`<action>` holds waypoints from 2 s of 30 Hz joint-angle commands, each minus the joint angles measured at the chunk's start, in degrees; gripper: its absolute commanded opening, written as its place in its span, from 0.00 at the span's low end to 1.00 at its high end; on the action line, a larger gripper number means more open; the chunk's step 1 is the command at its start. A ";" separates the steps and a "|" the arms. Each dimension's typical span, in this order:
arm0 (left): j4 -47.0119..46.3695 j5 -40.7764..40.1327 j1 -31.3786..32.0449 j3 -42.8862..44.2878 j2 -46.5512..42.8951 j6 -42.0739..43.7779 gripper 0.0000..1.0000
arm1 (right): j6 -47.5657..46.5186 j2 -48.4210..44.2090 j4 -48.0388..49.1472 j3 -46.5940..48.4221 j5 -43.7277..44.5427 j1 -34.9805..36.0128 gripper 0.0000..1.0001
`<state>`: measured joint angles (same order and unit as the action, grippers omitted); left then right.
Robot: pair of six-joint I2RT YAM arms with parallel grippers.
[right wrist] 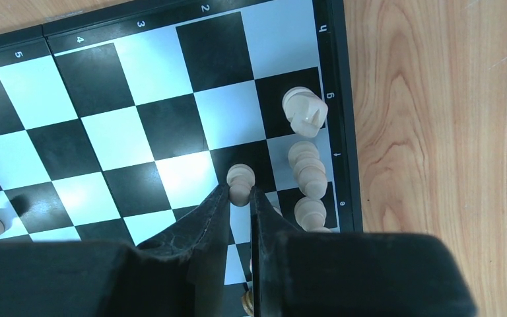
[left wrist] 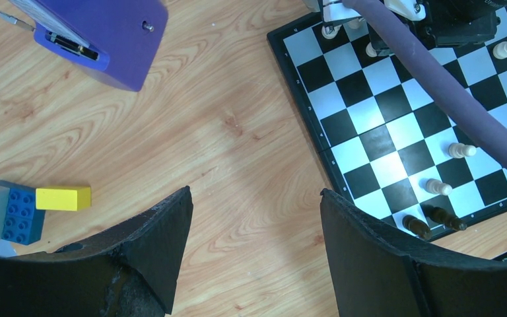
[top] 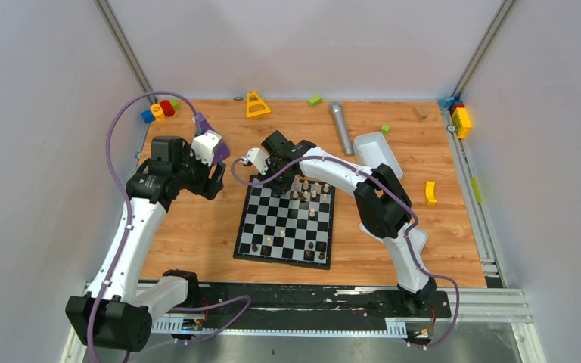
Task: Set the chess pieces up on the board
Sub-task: Place the chess piece on the chessboard, then adjust the chess piece on the chessboard.
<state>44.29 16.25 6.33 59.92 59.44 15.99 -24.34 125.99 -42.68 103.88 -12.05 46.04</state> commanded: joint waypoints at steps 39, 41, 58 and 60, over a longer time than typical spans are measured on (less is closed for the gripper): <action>-0.83 1.33 -0.43 -0.21 -0.91 0.54 0.79 | 0.19 -9.41 -0.61 -2.44 1.69 -0.16 0.35; -0.79 1.35 -0.39 -0.16 -0.90 0.54 0.79 | 0.02 -9.18 -0.61 -3.02 2.15 -0.08 0.35; -0.83 1.41 -0.42 -0.07 -0.48 0.54 0.79 | -1.19 -6.60 -0.46 -2.98 4.24 -0.46 0.36; -0.91 1.41 -0.43 -0.07 -0.40 0.54 0.79 | -1.30 -6.46 -0.40 -2.98 4.34 -0.57 0.37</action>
<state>44.31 16.47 6.33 59.61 59.44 16.14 -24.80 118.93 -43.94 100.51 -8.84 45.80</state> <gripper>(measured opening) 0.786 0.364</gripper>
